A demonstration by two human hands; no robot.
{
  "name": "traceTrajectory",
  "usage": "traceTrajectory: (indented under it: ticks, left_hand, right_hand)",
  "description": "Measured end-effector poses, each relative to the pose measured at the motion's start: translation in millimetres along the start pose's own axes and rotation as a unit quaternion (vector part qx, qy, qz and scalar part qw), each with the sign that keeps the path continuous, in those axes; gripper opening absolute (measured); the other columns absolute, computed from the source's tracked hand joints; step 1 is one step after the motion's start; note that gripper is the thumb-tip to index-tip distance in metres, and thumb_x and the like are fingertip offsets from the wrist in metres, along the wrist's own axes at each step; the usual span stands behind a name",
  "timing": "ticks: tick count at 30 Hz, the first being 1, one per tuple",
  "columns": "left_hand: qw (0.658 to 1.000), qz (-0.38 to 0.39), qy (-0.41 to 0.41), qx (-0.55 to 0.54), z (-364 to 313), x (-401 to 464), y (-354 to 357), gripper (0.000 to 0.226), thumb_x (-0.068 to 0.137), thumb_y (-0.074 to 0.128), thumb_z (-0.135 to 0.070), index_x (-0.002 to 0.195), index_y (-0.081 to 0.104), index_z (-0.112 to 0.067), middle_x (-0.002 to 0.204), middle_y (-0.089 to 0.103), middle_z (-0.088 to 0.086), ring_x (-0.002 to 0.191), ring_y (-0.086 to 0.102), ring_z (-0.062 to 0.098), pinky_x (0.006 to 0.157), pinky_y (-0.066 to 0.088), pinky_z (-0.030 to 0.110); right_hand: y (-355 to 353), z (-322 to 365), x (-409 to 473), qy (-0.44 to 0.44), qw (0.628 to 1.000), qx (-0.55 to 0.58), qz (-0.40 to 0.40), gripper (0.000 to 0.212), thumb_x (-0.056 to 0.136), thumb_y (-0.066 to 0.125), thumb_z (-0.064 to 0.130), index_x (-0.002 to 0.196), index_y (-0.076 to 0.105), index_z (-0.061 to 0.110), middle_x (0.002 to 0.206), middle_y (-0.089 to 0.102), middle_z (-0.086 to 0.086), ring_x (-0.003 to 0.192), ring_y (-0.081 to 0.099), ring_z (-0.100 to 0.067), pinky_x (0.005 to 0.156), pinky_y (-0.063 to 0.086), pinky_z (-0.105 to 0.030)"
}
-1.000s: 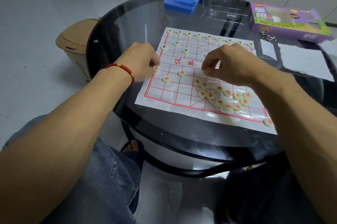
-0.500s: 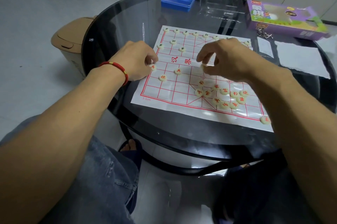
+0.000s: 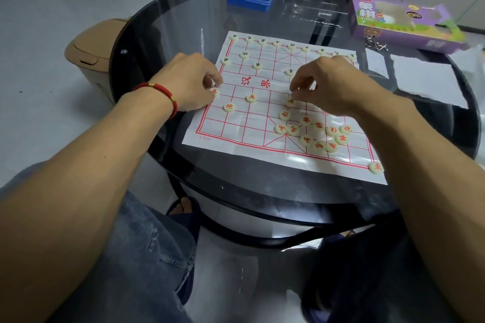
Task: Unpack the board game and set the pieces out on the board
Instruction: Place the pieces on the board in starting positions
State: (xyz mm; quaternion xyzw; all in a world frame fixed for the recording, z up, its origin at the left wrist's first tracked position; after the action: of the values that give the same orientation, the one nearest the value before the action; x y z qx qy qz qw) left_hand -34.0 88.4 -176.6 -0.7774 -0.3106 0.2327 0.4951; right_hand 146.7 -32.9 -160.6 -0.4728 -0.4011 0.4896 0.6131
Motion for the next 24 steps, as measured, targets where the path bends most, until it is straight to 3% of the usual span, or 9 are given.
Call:
traceTrajectory:
  ticks: [2, 6, 18, 21, 24]
  left_hand:
    - [1.0, 0.0, -0.002, -0.002, 0, 0, 0, 0.04, 0.091, 0.073, -0.02, 0.13, 0.065, -0.019, 0.127, 0.067, 0.005, 0.098, 0.059, 0.016, 0.081, 0.055, 0.035]
    - [1.0, 0.002, -0.003, -0.007, 0, 0, 1, 0.04, 0.091, 0.073, -0.021, 0.13, 0.066, -0.02, 0.129, 0.066, 0.004, 0.098, 0.06, 0.016, 0.076, 0.053, 0.031]
    - [1.0, 0.003, -0.008, -0.005, -1, 1, 1, 0.038, 0.092, 0.071, -0.025, 0.129, 0.066, -0.02, 0.128, 0.066, 0.004, 0.097, 0.06, 0.017, 0.072, 0.051, 0.029]
    - [1.0, 0.005, -0.014, -0.004, -2, -1, 0, 0.04, 0.094, 0.069, -0.027, 0.133, 0.063, -0.021, 0.128, 0.066, 0.004, 0.1, 0.062, 0.019, 0.071, 0.05, 0.029]
    - [1.0, -0.002, -0.016, 0.004, -5, -5, -1, 0.04, 0.095, 0.068, -0.027, 0.134, 0.062, -0.022, 0.129, 0.066, 0.005, 0.106, 0.063, 0.023, 0.077, 0.054, 0.033]
  right_hand:
    - [7, 1, 0, 0.005, 1.0, -0.001, 0.017, 0.023, 0.095, 0.069, 0.02, 0.116, 0.074, 0.014, 0.111, 0.073, -0.006, 0.093, 0.068, -0.022, 0.087, 0.058, -0.034]
    - [13, 4, 3, -0.002, 0.999, 0.015, 0.039, 0.022, 0.094, 0.071, 0.015, 0.115, 0.075, 0.016, 0.11, 0.074, -0.003, 0.091, 0.067, -0.018, 0.082, 0.053, -0.025]
    - [13, 7, 1, -0.012, 0.999, 0.018, 0.048, 0.024, 0.095, 0.069, 0.015, 0.118, 0.073, 0.016, 0.113, 0.073, -0.004, 0.092, 0.066, -0.017, 0.083, 0.052, -0.023]
    - [3, 8, -3, -0.014, 1.0, 0.01, 0.021, 0.022, 0.096, 0.068, 0.015, 0.117, 0.073, 0.015, 0.112, 0.073, -0.004, 0.091, 0.066, -0.018, 0.079, 0.051, -0.023]
    - [-4, 19, -14, -0.038, 0.999, 0.017, 0.023, 0.019, 0.094, 0.071, 0.017, 0.112, 0.075, 0.017, 0.105, 0.073, 0.0, 0.082, 0.065, -0.01, 0.072, 0.048, -0.014]
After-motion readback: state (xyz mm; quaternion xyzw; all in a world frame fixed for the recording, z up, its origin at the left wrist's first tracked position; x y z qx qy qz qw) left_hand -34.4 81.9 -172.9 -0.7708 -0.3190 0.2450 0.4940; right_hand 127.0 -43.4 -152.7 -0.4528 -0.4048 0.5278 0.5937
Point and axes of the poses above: each hand's wrist, its own x-axis towards the middle knuckle, its own y-axis out of the palm, z = x × y, the point moved 9 cm from there along x, towards the middle knuckle
